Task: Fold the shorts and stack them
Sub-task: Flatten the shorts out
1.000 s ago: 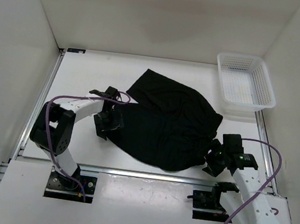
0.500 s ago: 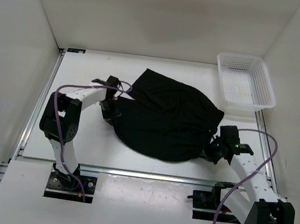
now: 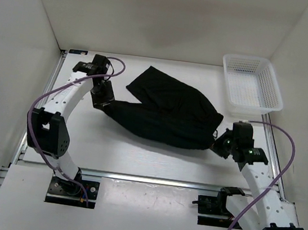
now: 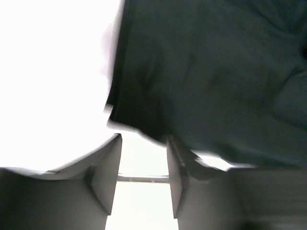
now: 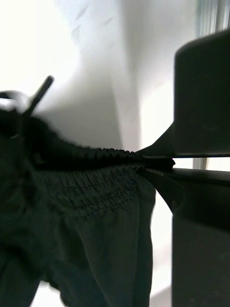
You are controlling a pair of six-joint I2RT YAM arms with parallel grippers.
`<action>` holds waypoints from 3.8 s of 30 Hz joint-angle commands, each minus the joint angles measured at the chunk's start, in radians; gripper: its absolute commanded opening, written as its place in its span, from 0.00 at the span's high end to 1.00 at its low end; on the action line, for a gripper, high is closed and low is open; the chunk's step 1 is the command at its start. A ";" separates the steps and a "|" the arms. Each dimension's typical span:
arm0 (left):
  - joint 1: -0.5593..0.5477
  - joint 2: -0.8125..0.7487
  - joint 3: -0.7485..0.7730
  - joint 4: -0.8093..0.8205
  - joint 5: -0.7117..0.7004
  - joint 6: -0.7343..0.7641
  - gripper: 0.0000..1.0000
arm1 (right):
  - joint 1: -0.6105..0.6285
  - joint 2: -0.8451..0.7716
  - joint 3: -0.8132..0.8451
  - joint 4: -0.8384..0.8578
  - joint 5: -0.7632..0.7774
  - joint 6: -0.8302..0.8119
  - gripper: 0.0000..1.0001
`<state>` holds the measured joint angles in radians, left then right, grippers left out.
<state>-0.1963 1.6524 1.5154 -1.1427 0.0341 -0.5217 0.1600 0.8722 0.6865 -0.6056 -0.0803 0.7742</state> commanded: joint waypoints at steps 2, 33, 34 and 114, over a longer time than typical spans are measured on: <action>0.009 0.036 -0.046 0.052 0.021 0.043 0.29 | -0.002 -0.065 -0.142 -0.072 0.031 -0.012 1.00; -0.043 0.056 -0.531 0.327 0.115 -0.127 0.75 | 0.007 -0.065 -0.163 -0.105 0.034 -0.012 1.00; -0.043 0.066 -0.515 0.327 0.115 -0.115 0.84 | 0.007 -0.065 -0.163 -0.105 0.034 -0.012 1.00; 0.000 0.226 0.008 0.073 0.033 0.002 0.89 | 0.036 -0.091 -0.082 -0.230 0.062 -0.052 1.00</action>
<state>-0.2161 2.0747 1.6268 -1.0721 0.0669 -0.4782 0.1913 0.8043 0.5613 -0.8150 -0.0315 0.7155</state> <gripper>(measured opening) 0.120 0.093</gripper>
